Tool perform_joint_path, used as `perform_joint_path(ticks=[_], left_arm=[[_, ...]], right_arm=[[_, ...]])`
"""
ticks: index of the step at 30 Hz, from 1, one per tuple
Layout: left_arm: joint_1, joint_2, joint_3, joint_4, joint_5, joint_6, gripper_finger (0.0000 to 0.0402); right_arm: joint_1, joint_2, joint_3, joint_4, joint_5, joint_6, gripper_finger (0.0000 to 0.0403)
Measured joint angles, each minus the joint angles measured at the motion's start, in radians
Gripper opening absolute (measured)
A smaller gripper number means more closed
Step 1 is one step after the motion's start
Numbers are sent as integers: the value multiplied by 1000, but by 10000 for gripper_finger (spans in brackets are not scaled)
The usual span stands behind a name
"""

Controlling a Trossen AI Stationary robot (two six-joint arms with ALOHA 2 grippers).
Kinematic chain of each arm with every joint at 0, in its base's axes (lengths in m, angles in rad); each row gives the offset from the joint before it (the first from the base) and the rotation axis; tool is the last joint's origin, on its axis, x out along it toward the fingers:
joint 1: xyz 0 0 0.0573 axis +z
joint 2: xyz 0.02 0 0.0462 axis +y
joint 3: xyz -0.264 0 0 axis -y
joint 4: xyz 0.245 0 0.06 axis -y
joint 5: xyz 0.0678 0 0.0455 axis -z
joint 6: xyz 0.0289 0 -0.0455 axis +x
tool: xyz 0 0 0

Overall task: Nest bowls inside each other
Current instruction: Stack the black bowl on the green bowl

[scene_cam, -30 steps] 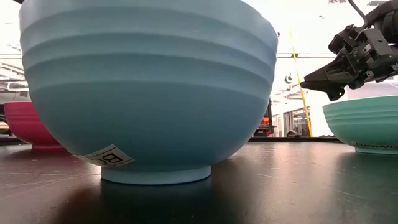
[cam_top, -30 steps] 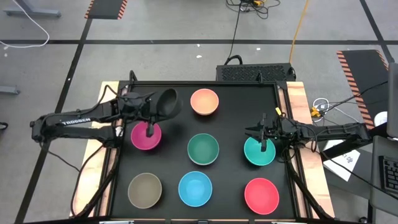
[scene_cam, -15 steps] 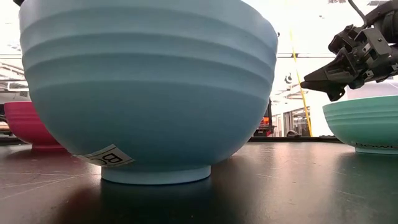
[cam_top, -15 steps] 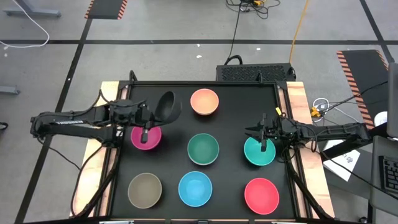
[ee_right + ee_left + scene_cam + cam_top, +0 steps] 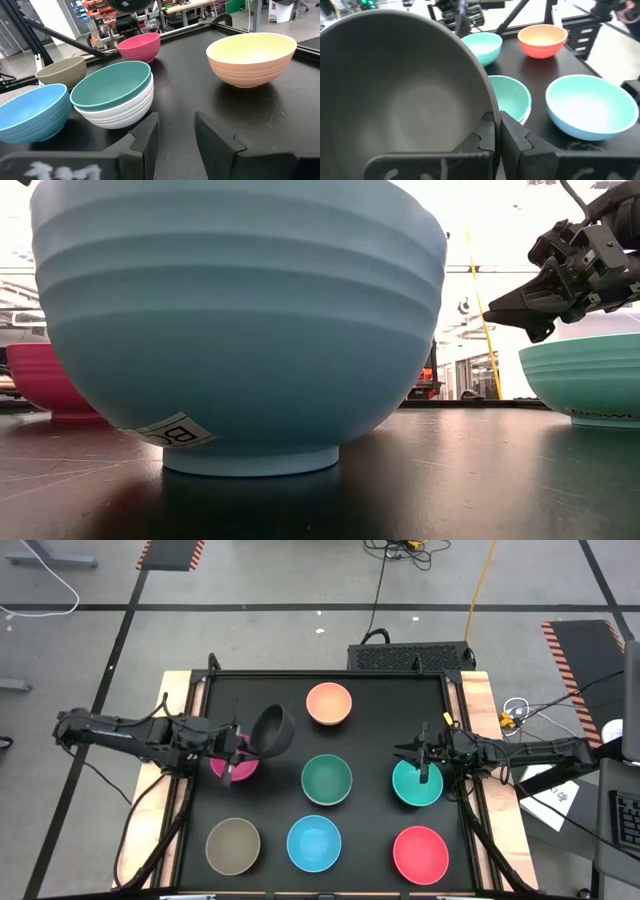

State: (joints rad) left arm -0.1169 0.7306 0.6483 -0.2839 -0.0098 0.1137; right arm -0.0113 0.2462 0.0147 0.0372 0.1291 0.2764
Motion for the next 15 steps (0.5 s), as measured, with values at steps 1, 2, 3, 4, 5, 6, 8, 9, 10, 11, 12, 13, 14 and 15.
perform_joint_path(ticks=[1,2,3,4,5,6,8,9,10,11,12,13,14,15], left_arm=[[-9,8,0,7,-1,-5,6],[-17,17,0,19,-3,-13,6],[-24,28,0,32,-6,-22,6],[-29,41,0,50,-9,-30,6],[-33,56,0,74,-9,-35,6],[-37,72,1,97,-5,-38,6],[-42,103,1,134,16,-41,6],[-45,120,3,152,27,-41,6],[-49,137,15,155,32,-42,6],[-51,154,30,153,32,-43,6],[-55,172,48,151,33,-45,6],[-58,190,65,151,34,-44,6],[-64,209,84,150,34,-43,6],[-68,229,104,146,34,-42,6]], right_arm=[[0,0,0,0,0,0,116],[0,0,0,2,0,0,116],[0,0,0,3,0,0,116],[0,0,0,4,0,0,116],[0,0,0,5,0,0,116],[0,0,0,5,0,0,116],[0,0,0,9,0,0,116],[0,0,0,9,0,-1,116],[0,0,0,9,0,-1,116],[0,0,0,10,0,-2,116],[0,0,0,10,0,-2,116],[0,0,0,10,0,-2,116],[0,0,0,10,0,-2,116],[0,0,0,10,0,-2,116]])
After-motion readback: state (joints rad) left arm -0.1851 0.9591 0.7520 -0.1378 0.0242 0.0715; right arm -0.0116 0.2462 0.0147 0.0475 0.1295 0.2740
